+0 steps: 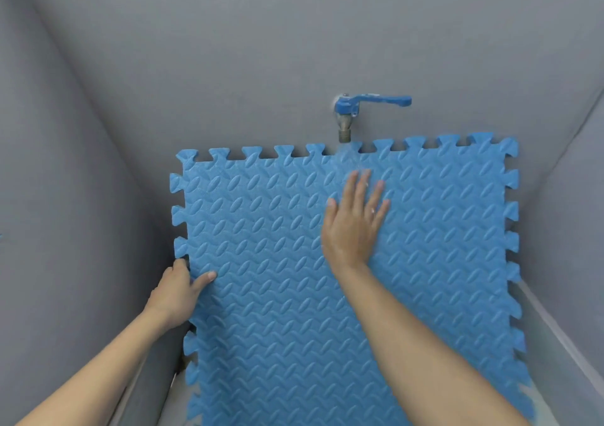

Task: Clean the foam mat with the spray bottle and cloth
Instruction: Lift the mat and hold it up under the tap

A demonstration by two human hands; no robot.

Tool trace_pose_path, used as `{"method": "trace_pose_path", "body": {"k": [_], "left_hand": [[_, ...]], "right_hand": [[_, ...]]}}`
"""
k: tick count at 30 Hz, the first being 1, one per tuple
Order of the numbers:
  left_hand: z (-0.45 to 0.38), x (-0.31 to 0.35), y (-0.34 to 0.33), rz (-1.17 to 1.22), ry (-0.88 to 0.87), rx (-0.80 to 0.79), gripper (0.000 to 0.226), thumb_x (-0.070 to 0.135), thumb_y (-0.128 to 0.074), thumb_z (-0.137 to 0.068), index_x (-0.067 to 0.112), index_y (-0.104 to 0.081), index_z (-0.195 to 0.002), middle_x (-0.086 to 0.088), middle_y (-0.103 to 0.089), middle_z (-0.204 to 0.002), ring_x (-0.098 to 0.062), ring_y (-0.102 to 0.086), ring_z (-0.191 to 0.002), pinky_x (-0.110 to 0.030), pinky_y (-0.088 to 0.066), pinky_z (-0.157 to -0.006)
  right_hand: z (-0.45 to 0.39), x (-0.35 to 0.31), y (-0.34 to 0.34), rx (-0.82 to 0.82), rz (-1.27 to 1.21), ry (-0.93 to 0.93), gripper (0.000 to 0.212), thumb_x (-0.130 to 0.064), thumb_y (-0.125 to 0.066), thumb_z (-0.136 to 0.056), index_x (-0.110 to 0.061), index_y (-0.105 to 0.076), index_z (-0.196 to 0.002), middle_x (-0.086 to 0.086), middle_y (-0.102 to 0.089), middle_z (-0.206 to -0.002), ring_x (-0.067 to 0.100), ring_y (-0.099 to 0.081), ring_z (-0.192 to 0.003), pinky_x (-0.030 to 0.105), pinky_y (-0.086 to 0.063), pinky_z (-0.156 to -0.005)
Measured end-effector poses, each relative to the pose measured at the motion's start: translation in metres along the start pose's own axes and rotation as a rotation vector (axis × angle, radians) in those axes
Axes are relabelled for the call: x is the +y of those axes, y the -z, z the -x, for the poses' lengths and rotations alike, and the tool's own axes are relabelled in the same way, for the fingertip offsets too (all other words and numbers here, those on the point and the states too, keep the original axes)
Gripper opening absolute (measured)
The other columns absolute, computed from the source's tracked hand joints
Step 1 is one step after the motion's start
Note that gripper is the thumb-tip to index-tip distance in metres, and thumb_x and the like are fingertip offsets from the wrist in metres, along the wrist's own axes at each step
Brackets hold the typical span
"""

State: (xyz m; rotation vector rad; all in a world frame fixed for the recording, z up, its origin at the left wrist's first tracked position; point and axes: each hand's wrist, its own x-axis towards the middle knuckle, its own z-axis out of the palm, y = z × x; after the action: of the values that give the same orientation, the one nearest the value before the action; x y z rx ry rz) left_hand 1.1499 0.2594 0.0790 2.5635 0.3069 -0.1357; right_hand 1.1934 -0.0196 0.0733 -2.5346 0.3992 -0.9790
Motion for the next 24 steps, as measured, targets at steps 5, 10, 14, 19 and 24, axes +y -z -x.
{"method": "trace_pose_path", "body": {"k": [5,10,14,19,24], "left_hand": [[-0.011,-0.004,-0.005,-0.048,-0.080,0.101,0.052,0.047,-0.058,-0.087,0.006,-0.049,-0.118,-0.014,-0.060,-0.119,-0.036,-0.056,-0.110,-0.044,-0.046,-0.086],[-0.008,-0.001,-0.010,-0.131,-0.099,0.178,0.060,0.055,-0.052,-0.088,0.004,-0.043,-0.120,-0.017,-0.056,-0.116,-0.040,-0.053,-0.108,-0.051,-0.046,-0.087],[-0.008,0.001,-0.015,-0.127,-0.075,0.176,0.063,0.056,-0.051,-0.088,0.005,-0.041,-0.125,-0.018,-0.054,-0.122,-0.041,-0.051,-0.113,-0.052,-0.044,-0.093],[-0.015,-0.007,-0.020,-0.155,-0.047,0.166,0.069,0.058,-0.050,-0.088,0.003,-0.038,-0.128,-0.024,-0.050,-0.128,-0.044,-0.047,-0.117,-0.054,-0.041,-0.097],[-0.016,-0.008,-0.023,-0.171,-0.047,0.190,0.071,0.059,-0.049,-0.088,0.003,-0.037,-0.129,-0.026,-0.049,-0.126,-0.046,-0.047,-0.116,-0.056,-0.042,-0.095]], "right_hand": [[0.091,-0.048,-0.044,-0.297,0.126,1.062,0.062,-0.056,-0.043,-0.094,-0.027,-0.044,-0.148,0.003,-0.037,-0.158,0.024,-0.032,-0.147,0.056,-0.015,-0.120],[0.025,0.052,-0.016,-0.033,0.257,0.611,0.060,-0.059,-0.034,-0.099,-0.030,-0.035,-0.152,0.004,-0.030,-0.160,0.026,-0.027,-0.149,0.064,-0.014,-0.116],[0.118,0.054,-0.036,-0.066,0.220,0.472,0.060,-0.049,-0.044,-0.098,-0.024,-0.036,-0.152,0.007,-0.026,-0.161,0.038,-0.023,-0.148,0.064,-0.011,-0.117],[0.280,0.102,-0.044,-0.507,0.279,1.348,0.067,-0.055,-0.054,-0.091,-0.030,-0.037,-0.151,-0.001,-0.030,-0.161,0.023,-0.027,-0.149,0.056,-0.004,-0.121],[0.195,0.203,0.005,-0.214,0.296,0.632,0.068,-0.056,-0.050,-0.093,-0.036,-0.027,-0.154,0.002,-0.024,-0.162,0.026,-0.022,-0.150,0.064,-0.007,-0.116]]}}
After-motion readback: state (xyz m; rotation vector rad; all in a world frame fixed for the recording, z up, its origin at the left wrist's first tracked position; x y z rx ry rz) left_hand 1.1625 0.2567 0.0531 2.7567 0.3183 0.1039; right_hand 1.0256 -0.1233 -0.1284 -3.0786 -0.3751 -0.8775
